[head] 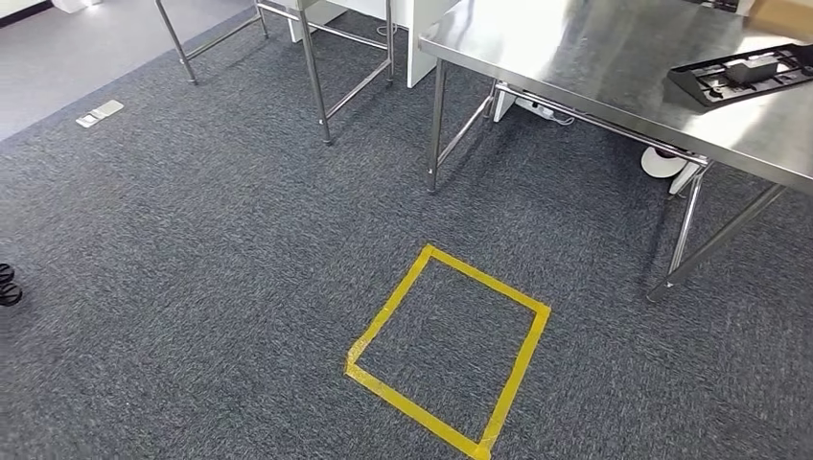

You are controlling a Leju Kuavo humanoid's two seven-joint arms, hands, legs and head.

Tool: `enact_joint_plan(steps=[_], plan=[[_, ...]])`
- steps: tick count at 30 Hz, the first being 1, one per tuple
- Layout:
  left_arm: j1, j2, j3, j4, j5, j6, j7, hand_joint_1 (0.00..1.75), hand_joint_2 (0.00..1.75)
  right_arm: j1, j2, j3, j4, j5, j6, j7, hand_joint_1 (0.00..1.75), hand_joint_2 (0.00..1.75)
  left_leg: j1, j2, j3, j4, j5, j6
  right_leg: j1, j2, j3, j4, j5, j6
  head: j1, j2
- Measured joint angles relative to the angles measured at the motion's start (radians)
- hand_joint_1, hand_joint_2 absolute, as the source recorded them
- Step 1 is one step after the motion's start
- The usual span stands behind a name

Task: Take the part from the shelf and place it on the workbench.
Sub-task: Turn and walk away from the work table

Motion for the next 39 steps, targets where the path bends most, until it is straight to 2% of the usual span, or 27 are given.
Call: enact_joint_plan(steps=[1,2,4,5,7,8,9,10,11,13,15,17,18,19,20,22,24,25,26,28,29,31,33,35,37,38,39], plan=[[0.001,0.000,0.000,0.000,0.000,0.000,0.000,0.00,0.00,0.000,0.000,0.000,0.000,0.000,0.000,0.000,0.00,0.00,0.000,-0.006,-0.002,-0.002,0.003,-0.006,0.004,-0.007,-0.002,0.000,0.003,-0.007,-0.001,0.000],[0.001,0.000,0.000,0.000,0.000,0.000,-0.001,0.00,0.00,0.000,0.000,0.000,0.000,0.000,0.000,0.000,0.00,0.00,0.002,-0.011,-0.004,-0.002,0.006,-0.012,0.000,-0.015,-0.002,-0.003,0.008,-0.015,-0.001,0.000],[0.003,0.000,0.000,0.001,0.000,-0.002,-0.001,0.00,0.00,-0.002,-0.001,0.000,0.000,0.002,0.001,0.001,0.00,0.00,0.002,0.010,-0.021,0.027,-0.017,-0.021,-0.007,-0.033,0.001,-0.009,0.018,-0.034,-0.003,0.000],[0.002,0.001,0.000,0.001,0.000,-0.002,-0.001,0.00,0.00,-0.002,-0.001,0.000,0.000,0.003,0.002,0.001,0.00,0.00,0.002,0.029,-0.041,0.071,-0.048,-0.023,-0.010,-0.043,0.001,-0.011,0.022,-0.041,-0.005,0.000],[0.002,0.000,0.000,0.002,-0.003,-0.004,-0.001,0.00,0.00,0.001,-0.002,0.000,0.000,0.004,0.005,0.002,0.00,0.00,0.001,0.060,-0.101,0.208,-0.124,-0.029,-0.005,-0.064,-0.002,-0.010,0.025,-0.048,-0.008,0.000],[0.002,-0.001,0.000,0.002,-0.004,-0.005,-0.001,0.00,0.00,0.003,-0.002,0.000,0.000,0.004,0.006,0.003,0.00,0.00,0.002,0.065,-0.125,0.268,-0.147,-0.032,-0.004,-0.075,-0.004,-0.010,0.026,-0.049,-0.008,0.000],[0.003,-0.001,0.000,0.002,-0.004,-0.005,-0.001,0.00,0.00,0.004,-0.002,0.000,0.000,0.004,0.006,0.004,0.00,0.00,0.004,0.069,-0.134,0.294,-0.150,-0.034,-0.003,-0.087,-0.005,-0.010,0.026,-0.050,-0.008,0.000],[0.003,-0.001,0.000,0.002,-0.004,-0.005,-0.001,0.00,0.00,0.003,-0.003,0.000,0.001,0.004,0.006,0.005,0.00,0.00,0.007,0.074,-0.123,0.281,-0.134,-0.036,-0.003,-0.097,-0.005,-0.009,0.025,-0.050,-0.008,0.000],[0.004,-0.001,0.000,0.002,-0.004,-0.005,-0.001,0.00,0.00,0.002,-0.003,0.000,0.001,0.005,0.007,0.005,0.00,0.00,0.010,0.083,-0.093,0.230,-0.105,-0.038,-0.003,-0.106,-0.004,-0.008,0.024,-0.049,-0.008,0.000],[0.001,-0.002,-0.001,0.002,-0.005,-0.006,-0.001,0.00,0.00,0.000,-0.003,0.000,0.001,0.006,0.007,0.007,0.00,0.00,0.012,0.125,-0.019,0.093,-0.051,-0.038,0.001,-0.122,-0.005,0.000,0.017,-0.042,-0.009,0.000],[-0.003,-0.005,-0.001,0.002,-0.007,-0.009,0.000,0.00,0.00,-0.001,-0.004,0.001,0.001,0.019,0.011,0.017,0.00,0.00,0.008,0.150,0.013,0.023,-0.036,-0.029,0.011,-0.138,-0.009,0.007,0.010,-0.032,-0.007,0.000],[-0.003,-0.010,-0.003,0.002,-0.013,-0.011,0.005,0.00,0.00,-0.003,-0.004,0.009,0.001,0.053,0.016,0.037,0.00,0.00,0.001,0.132,0.009,0.017,-0.035,-0.014,0.016,-0.157,-0.007,0.007,0.008,-0.023,-0.003,0.000],[-0.001,-0.013,-0.005,0.003,-0.016,-0.013,0.009,0.00,0.00,-0.004,-0.004,0.018,0.001,0.078,0.018,0.047,0.00,0.00,0.000,0.122,0.007,0.014,-0.031,-0.005,0.014,-0.154,-0.009,0.013,0.003,-0.019,-0.003,0.000],[-0.001,-0.016,-0.007,0.003,-0.018,-0.015,0.012,0.00,0.00,-0.005,-0.003,0.031,0.001,0.101,0.018,0.056,0.00,0.00,0.000,0.112,0.004,0.011,-0.026,0.003,0.011,-0.139,-0.017,0.033,-0.011,-0.017,-0.002,0.000],[-0.002,-0.018,-0.009,0.003,-0.018,-0.017,0.014,0.00,0.00,-0.005,-0.002,0.044,0.001,0.121,0.017,0.062,0.00,0.00,0.001,0.103,0.002,0.008,-0.021,0.012,0.008,-0.117,-0.035,0.071,-0.034,-0.017,-0.001,0.000],[-0.004,-0.023,-0.011,0.003,-0.017,-0.018,0.015,0.00,0.00,-0.005,0.001,0.064,0.003,0.140,0.017,0.069,0.00,0.00,0.002,0.082,-0.006,0.008,-0.015,0.021,0.003,-0.072,-0.095,0.199,-0.093,-0.021,0.000,0.000],[-0.003,-0.027,-0.011,0.003,-0.017,-0.019,0.016,0.00,0.00,-0.003,0.001,0.076,0.003,0.143,0.016,0.073,0.00,0.00,0.000,0.057,-0.010,0.008,-0.012,0.024,0.003,-0.056,-0.141,0.297,-0.123,-0.017,0.000,0.000],[-0.002,-0.029,-0.011,0.003,-0.016,-0.019,0.016,0.00,0.00,-0.002,0.001,0.080,0.004,0.145,0.016,0.074,0.00,0.00,0.000,0.044,-0.011,0.008,-0.010,0.024,0.003,-0.052,-0.140,0.295,-0.114,-0.010,0.000,0.000],[-0.001,-0.030,-0.011,0.003,-0.016,-0.019,0.017,0.00,0.00,-0.002,0.001,0.083,0.004,0.146,0.016,0.075,0.00,0.00,-0.001,0.031,-0.011,0.008,-0.008,0.022,0.002,-0.048,-0.117,0.248,-0.089,-0.003,0.000,0.000],[-0.001,-0.032,-0.011,0.003,-0.016,-0.019,0.017,0.00,0.00,-0.003,0.000,0.088,0.004,0.147,0.016,0.075,0.00,0.00,-0.002,0.008,-0.011,0.009,-0.004,0.016,-0.001,-0.023,-0.049,0.104,-0.030,0.007,0.000,0.000],[-0.001,-0.033,-0.011,0.003,-0.016,-0.019,0.017,0.00,0.00,-0.004,0.001,0.090,0.004,0.147,0.016,0.075,0.00,0.00,-0.003,-0.001,-0.012,0.010,-0.002,0.012,-0.001,-0.010,-0.026,0.049,-0.011,0.005,0.000,0.000],[0.000,-0.034,-0.011,0.003,-0.016,-0.019,0.017,0.00,0.00,-0.006,0.001,0.094,0.005,0.147,0.016,0.075,0.00,0.00,-0.004,-0.013,-0.015,0.009,0.003,0.001,0.005,0.001,-0.016,0.014,0.001,-0.006,-0.001,0.000],[0.001,-0.034,-0.011,0.003,-0.016,-0.019,0.017,0.00,0.00,-0.007,0.000,0.098,0.005,0.148,0.015,0.076,0.00,0.00,-0.001,-0.019,-0.021,0.010,0.005,-0.010,0.005,-0.016,-0.013,0.010,0.010,-0.021,-0.002,0.000],[0.002,-0.034,-0.011,0.003,-0.012,-0.019,0.017,0.00,0.00,-0.007,0.000,0.101,0.005,0.150,0.015,0.076,0.00,0.00,-0.001,0.009,-0.040,0.048,-0.024,-0.018,-0.002,-0.035,-0.009,0.003,0.019,-0.040,-0.005,0.000],[0.001,-0.034,-0.011,0.003,0.001,-0.018,0.017,0.00,0.00,-0.004,0.001,0.103,0.005,0.155,0.012,0.076,0.00,0.00,-0.001,0.049,-0.086,0.157,-0.092,-0.023,-0.001,-0.057,-0.010,0.002,0.023,-0.053,-0.008,0.000],[0.000,-0.034,-0.010,0.003,0.008,-0.017,0.017,0.00,0.00,-0.002,0.002,0.104,0.005,0.161,0.011,0.077,0.00,0.00,0.001,0.059,-0.113,0.222,-0.124,-0.026,0.001,-0.070,-0.010,0.002,0.023,-0.056,-0.009,0.000],[0.001,-0.034,-0.010,0.003,0.012,-0.015,0.018,0.00,0.00,0.000,0.002,0.106,0.005,0.168,0.010,0.078,0.00,0.00,0.003,0.065,-0.132,0.272,-0.141,-0.029,0.003,-0.083,-0.011,0.002,0.023,-0.056,-0.008,0.000]])
